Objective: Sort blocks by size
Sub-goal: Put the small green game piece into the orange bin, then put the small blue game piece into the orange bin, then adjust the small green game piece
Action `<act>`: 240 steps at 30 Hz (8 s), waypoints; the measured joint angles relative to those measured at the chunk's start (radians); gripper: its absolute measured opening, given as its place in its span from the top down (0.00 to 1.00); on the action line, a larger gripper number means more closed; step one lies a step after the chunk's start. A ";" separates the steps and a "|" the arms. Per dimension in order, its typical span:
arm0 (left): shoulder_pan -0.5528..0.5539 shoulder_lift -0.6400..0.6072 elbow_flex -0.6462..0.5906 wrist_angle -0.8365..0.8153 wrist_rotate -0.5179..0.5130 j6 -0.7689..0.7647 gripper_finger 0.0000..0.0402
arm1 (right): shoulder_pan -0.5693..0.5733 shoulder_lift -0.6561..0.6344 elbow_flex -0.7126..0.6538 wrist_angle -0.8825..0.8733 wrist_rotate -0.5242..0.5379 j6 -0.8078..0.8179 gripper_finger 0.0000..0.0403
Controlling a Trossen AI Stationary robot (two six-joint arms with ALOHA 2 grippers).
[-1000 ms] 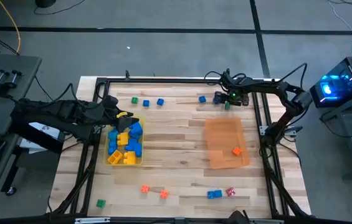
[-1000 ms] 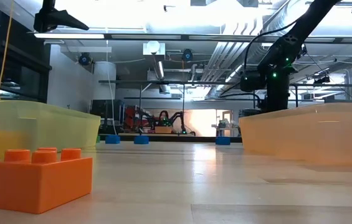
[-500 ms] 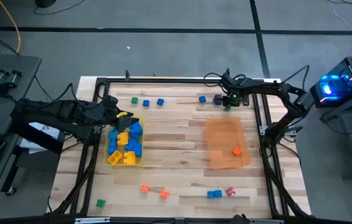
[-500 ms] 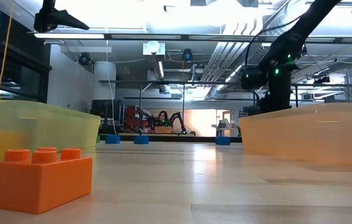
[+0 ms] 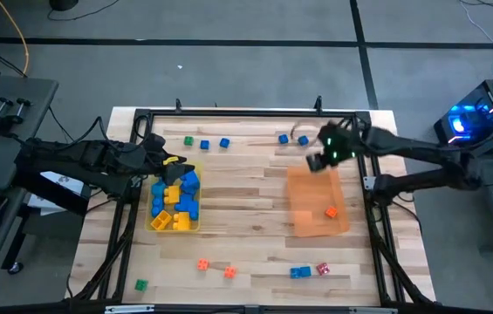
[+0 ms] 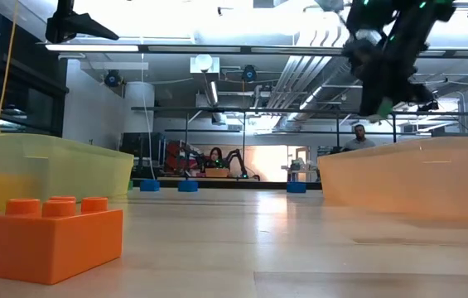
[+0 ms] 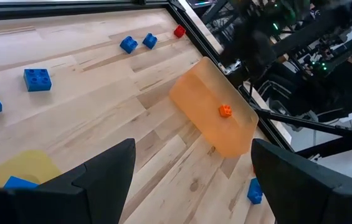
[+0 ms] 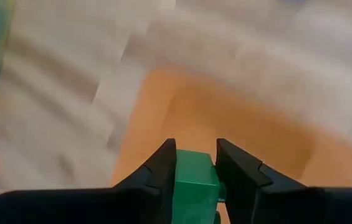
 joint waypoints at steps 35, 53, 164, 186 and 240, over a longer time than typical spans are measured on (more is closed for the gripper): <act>0.000 0.000 0.000 -0.006 0.039 0.000 0.24 | 1.061 0.487 0.290 0.152 -0.045 -0.157 0.26; 0.000 0.000 0.000 -0.029 0.076 0.000 0.24 | 1.058 0.787 0.388 0.131 0.068 -0.132 0.26; 0.152 0.000 0.000 0.272 0.224 0.152 0.24 | 0.011 1.390 1.471 0.085 0.376 -0.388 0.36; 0.910 0.574 0.136 -0.271 0.224 0.648 0.92 | 0.067 0.693 1.465 -0.613 0.691 -0.252 0.98; 0.750 0.989 0.073 0.333 0.263 0.104 1.00 | 0.360 0.449 1.458 -0.692 0.739 -0.244 1.00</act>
